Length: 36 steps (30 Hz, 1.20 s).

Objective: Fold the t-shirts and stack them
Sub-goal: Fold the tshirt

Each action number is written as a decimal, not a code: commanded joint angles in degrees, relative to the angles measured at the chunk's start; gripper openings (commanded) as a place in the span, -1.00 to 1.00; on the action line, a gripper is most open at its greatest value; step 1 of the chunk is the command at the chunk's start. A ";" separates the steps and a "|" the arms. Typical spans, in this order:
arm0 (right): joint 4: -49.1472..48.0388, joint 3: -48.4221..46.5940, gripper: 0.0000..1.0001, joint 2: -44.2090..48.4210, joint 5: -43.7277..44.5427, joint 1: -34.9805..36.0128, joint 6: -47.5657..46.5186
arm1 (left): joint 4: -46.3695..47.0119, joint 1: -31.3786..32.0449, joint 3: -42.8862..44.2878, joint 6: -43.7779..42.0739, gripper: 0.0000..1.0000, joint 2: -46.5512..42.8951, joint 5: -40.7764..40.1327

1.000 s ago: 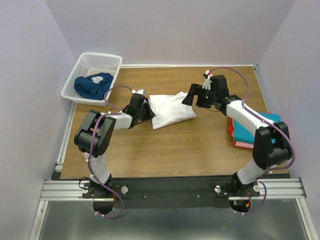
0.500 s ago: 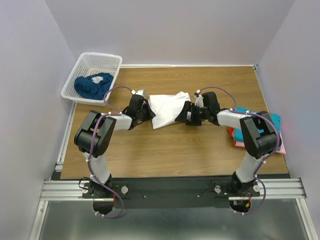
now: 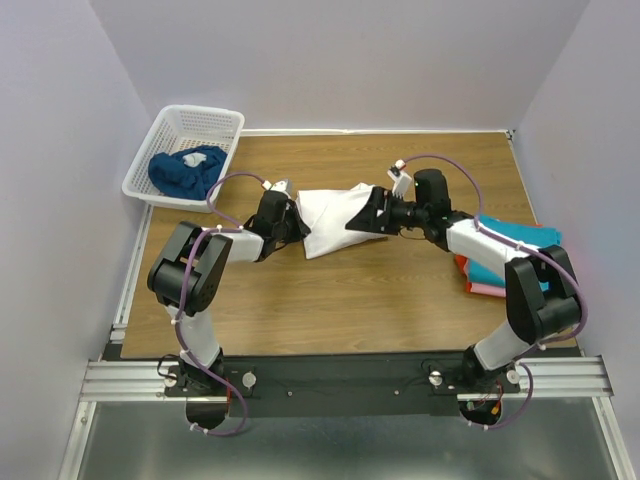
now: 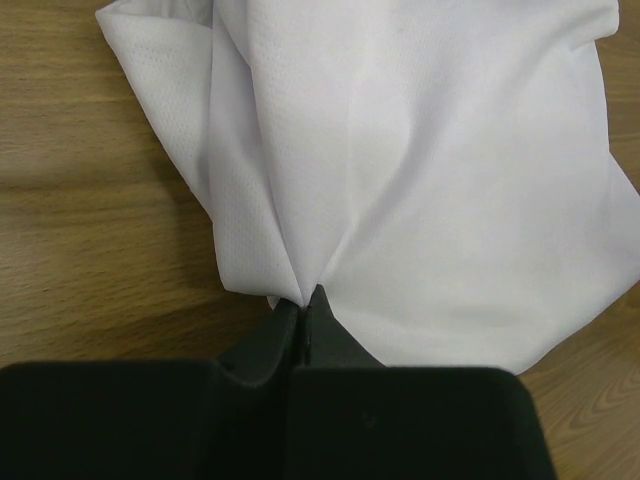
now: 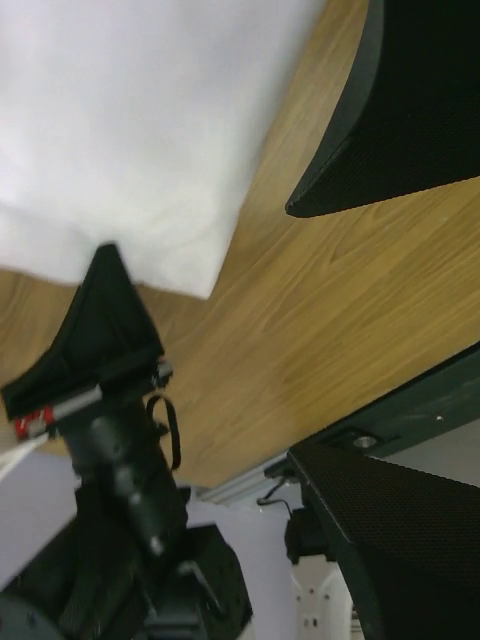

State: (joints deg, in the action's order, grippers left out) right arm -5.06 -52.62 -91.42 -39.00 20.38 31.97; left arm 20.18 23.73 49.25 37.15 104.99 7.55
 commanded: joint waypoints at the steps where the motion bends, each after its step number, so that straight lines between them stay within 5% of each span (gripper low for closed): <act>1: -3.37 -4.32 1.00 -2.77 -6.87 0.54 1.60 | -2.96 -0.08 -0.83 -1.99 -1.00 0.92 0.18; 8: -18.65 -8.81 1.00 -18.42 -14.61 0.80 8.64 | -2.87 -0.17 -0.04 -2.60 -1.00 2.06 0.45; 18: -18.58 -2.41 1.00 -26.09 -8.64 -2.09 6.44 | -2.87 -1.22 -0.56 -3.92 -1.00 3.03 0.80; 26: -15.25 5.42 1.00 -19.96 -1.08 -5.79 2.23 | -0.68 -2.63 -3.11 -5.59 -1.00 1.80 2.29; 36: -3.83 2.26 1.00 -7.48 2.69 -5.88 -2.95 | 1.70 -2.72 -3.73 -6.74 -1.00 -1.36 6.07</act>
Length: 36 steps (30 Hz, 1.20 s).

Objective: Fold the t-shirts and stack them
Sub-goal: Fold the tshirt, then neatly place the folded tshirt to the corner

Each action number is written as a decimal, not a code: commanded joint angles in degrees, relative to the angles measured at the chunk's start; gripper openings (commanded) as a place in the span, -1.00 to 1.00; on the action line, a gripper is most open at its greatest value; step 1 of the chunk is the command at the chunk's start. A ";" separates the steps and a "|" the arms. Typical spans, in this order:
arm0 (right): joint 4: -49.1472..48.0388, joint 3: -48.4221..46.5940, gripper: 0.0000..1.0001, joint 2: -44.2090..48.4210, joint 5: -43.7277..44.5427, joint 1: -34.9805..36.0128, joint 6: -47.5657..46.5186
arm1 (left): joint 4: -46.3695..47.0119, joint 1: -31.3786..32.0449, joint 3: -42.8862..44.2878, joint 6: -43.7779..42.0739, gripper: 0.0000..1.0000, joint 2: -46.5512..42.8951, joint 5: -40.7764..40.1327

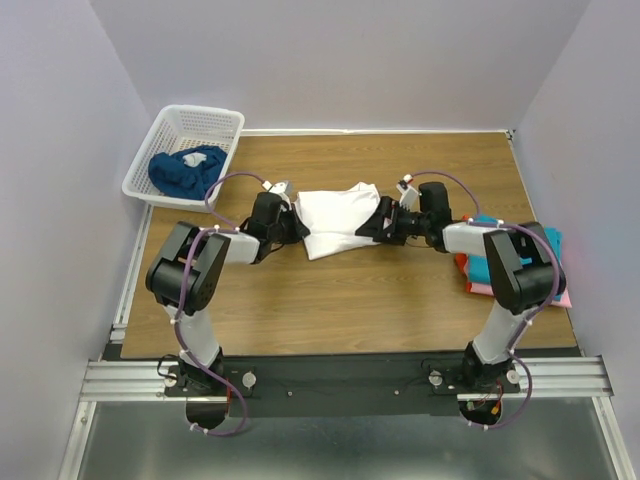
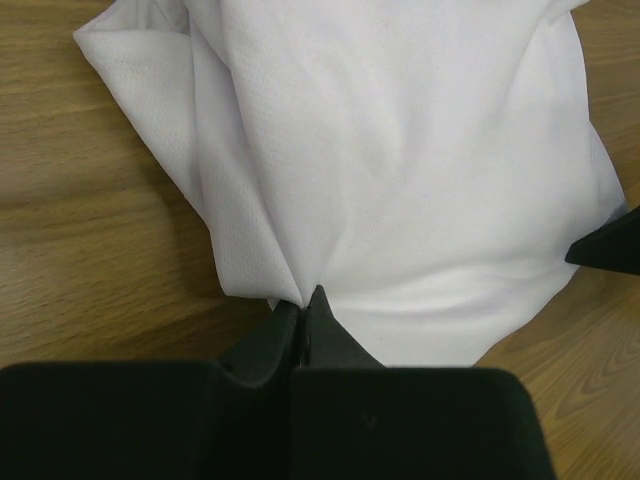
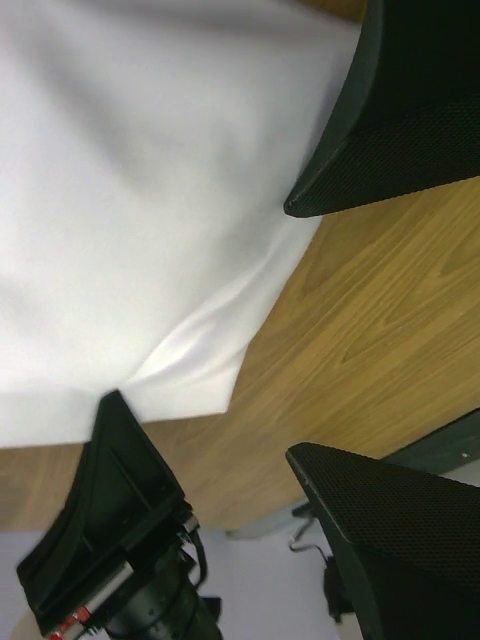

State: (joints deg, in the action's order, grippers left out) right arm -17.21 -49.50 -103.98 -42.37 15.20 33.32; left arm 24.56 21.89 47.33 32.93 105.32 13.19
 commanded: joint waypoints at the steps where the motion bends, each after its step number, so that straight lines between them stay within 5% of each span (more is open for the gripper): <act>1: 8.86 -0.52 1.00 11.11 11.90 -0.44 -5.45 | -2.85 -0.88 -1.80 -2.52 -1.00 -2.22 0.52; 3: 12.26 -0.68 1.00 17.82 19.65 0.96 -8.87 | -3.20 -0.88 -1.80 -2.43 -1.00 -4.75 0.78; 5: 16.31 -2.35 1.00 24.75 29.39 1.06 -12.66 | -6.78 -0.88 -1.11 -2.52 -0.73 -7.91 0.26; 7: 20.19 -3.59 1.00 27.42 33.39 1.06 -14.42 | -8.81 -0.88 -0.92 -1.99 -0.14 -10.73 -3.42; 8: 20.46 -3.68 1.00 29.17 33.58 1.06 -14.16 | -10.13 -0.88 -1.10 -1.73 0.59 -13.71 -4.91; 9: 20.46 -3.68 1.00 29.62 33.58 1.06 -14.07 | -11.01 -0.88 -1.10 -1.73 0.97 -15.30 -5.89; 14: 20.90 -7.18 1.00 26.56 31.73 1.06 -13.19 | -16.98 -0.88 -0.31 -1.73 0.97 -24.88 -10.46; 22: 26.35 -16.68 1.00 8.22 38.38 5.54 -18.91 | -22.44 -0.97 -7.06 0.90 0.97 -45.18 -23.11; 36: 29.78 -30.13 1.00 -13.07 51.51 10.64 -24.71 | -23.68 -1.24 -10.86 2.41 0.97 -48.99 -27.08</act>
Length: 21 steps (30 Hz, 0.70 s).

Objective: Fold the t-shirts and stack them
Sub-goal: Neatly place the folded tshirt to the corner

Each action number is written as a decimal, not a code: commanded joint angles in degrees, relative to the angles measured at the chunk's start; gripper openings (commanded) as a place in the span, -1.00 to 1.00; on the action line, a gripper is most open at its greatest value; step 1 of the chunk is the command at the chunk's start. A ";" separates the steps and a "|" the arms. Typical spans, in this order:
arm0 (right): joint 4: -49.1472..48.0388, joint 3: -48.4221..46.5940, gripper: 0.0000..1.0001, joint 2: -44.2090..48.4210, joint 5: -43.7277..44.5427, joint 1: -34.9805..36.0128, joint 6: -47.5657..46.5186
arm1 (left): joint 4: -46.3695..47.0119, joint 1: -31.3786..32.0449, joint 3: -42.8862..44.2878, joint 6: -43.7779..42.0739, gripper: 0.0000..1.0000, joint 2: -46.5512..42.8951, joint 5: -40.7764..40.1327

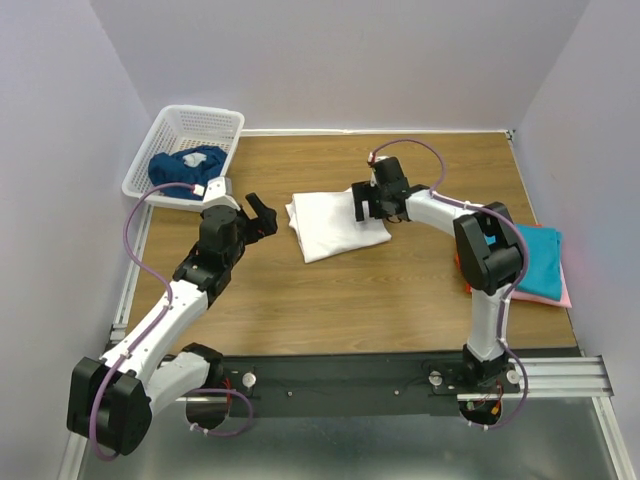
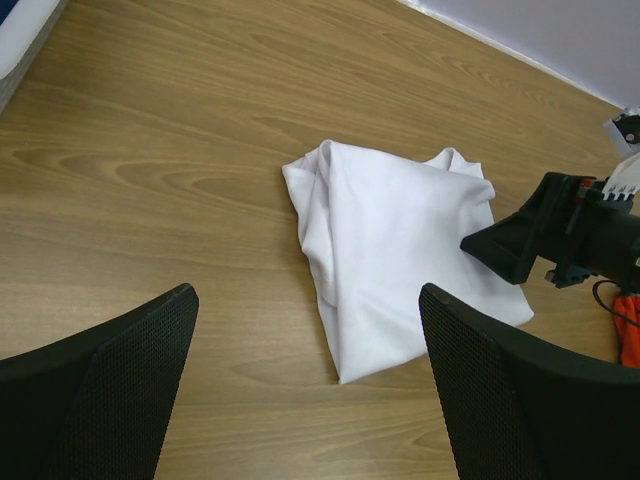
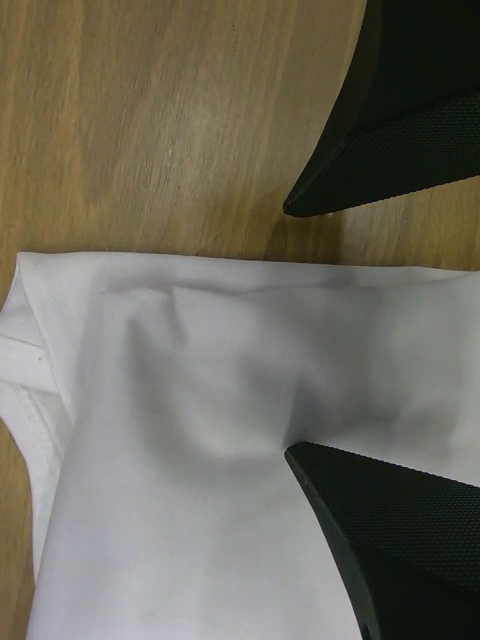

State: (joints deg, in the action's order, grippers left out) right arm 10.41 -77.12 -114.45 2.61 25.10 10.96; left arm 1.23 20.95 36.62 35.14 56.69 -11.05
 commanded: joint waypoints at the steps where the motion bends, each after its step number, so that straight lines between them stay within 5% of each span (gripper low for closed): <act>1: 2.15 -2.77 0.99 -3.05 6.35 0.82 -2.78 | -0.36 -0.38 -0.15 0.20 0.97 -0.26 -2.93; 13: 2.15 1.53 0.64 -6.48 -2.26 1.18 1.78 | -0.36 -0.38 -0.41 1.25 0.97 -0.70 -4.95; 19: 1.63 6.54 -0.01 -5.70 -4.11 1.44 6.79 | -0.36 -0.47 -0.76 0.46 0.97 -1.93 -4.68; 21: 1.45 8.38 -0.52 -3.69 -3.14 1.88 6.88 | -0.79 -0.47 -0.67 0.37 0.97 -1.84 -4.68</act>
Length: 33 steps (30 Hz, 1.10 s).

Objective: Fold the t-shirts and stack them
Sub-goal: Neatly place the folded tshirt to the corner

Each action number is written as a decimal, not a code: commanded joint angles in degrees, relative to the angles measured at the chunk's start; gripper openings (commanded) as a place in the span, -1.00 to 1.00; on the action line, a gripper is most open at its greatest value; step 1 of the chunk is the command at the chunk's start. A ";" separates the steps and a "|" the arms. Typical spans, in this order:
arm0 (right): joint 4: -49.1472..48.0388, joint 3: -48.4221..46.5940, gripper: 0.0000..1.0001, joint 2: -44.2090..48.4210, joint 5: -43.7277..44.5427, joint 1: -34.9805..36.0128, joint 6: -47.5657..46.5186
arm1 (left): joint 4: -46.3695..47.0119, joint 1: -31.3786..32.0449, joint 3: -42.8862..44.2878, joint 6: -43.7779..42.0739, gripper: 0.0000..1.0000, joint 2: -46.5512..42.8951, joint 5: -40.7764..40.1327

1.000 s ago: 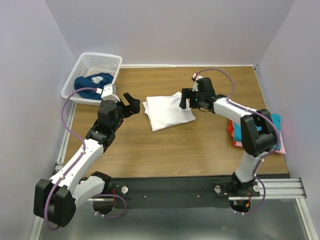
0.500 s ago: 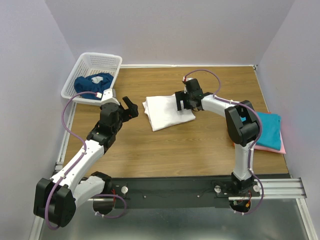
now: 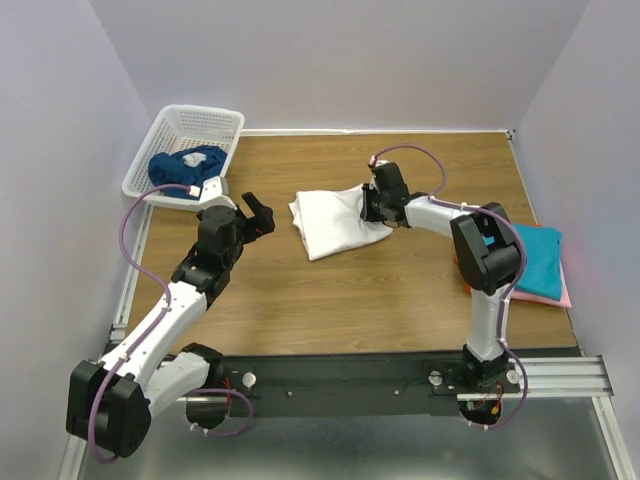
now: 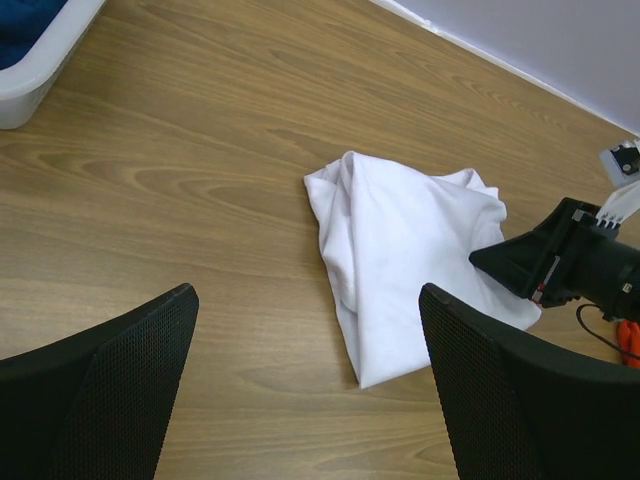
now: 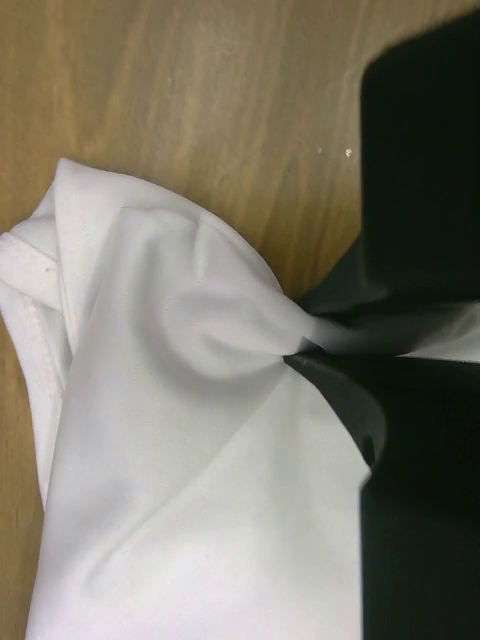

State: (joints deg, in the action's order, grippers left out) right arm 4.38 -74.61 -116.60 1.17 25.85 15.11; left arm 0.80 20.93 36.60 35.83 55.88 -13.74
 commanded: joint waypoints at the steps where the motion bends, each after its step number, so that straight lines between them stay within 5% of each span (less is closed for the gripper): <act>1: 7.48 6.40 -0.60 -0.66 -1.44 1.31 2.64 | -0.36 -0.45 -0.57 -0.33 0.97 -1.03 -1.91; 6: 7.48 12.62 -0.99 7.07 4.62 1.66 1.85 | -0.45 -0.45 -0.48 -0.76 0.97 -1.21 -1.38; 16: 13.89 22.22 -0.99 28.25 20.35 1.66 -4.83 | 0.87 -0.54 -1.00 -2.44 0.97 -2.17 2.84; 33: 29.27 18.36 -0.99 48.12 48.66 1.58 -14.49 | 2.72 -0.54 -2.85 -2.52 0.97 -6.04 3.54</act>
State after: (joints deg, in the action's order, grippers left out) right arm 30.20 -53.52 -71.33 40.93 27.38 4.01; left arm 1.69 20.71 34.54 34.02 51.20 -10.55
